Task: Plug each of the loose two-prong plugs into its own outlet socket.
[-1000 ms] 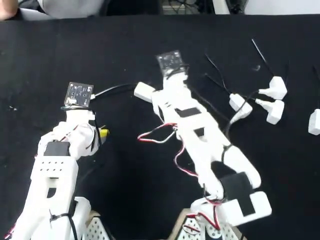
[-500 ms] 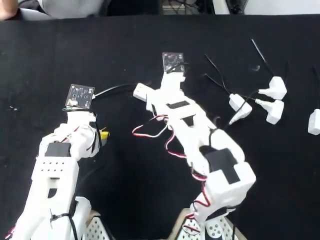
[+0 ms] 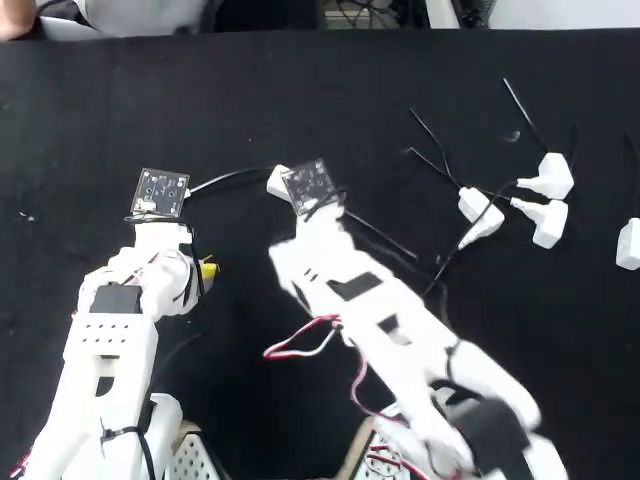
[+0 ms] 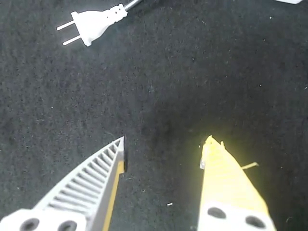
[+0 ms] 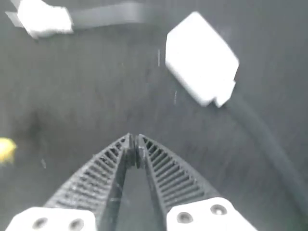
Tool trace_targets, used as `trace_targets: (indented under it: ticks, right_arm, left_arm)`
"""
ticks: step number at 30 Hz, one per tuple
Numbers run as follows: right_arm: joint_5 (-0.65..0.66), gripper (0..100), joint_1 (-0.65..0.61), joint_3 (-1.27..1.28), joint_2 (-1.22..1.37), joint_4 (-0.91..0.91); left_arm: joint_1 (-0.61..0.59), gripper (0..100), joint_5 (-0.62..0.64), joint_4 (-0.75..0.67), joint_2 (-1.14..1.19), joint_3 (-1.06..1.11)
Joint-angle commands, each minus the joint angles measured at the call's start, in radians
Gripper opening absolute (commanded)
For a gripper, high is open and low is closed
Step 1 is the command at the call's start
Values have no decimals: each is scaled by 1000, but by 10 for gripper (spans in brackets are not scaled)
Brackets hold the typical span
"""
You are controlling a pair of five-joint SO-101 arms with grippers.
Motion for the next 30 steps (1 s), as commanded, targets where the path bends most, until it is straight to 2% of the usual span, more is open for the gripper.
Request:
trace_targets:
  ticks: [1, 5, 10, 13, 19, 30]
  right_arm:
    - [-32, 61, 118, -51, -143, -28]
    - [-227, 150, 144, -156, -71, -28]
    - [-370, 155, 141, -265, 170, -140]
    - [-407, 155, 140, -341, 351, -206]
    - [-446, 155, 130, -538, 611, -160]
    - [-568, 155, 127, -630, 661, -138]
  left_arm:
    - [7, 259, 9, -18, -17, -12]
    - [10, 259, 9, -18, -17, -12]
    - [8, 259, 9, -11, -17, -10]
    - [4, 259, 9, -11, -17, -10]
    - [4, 259, 5, -11, -18, 5]
    - [2, 259, 3, -11, -18, 5]
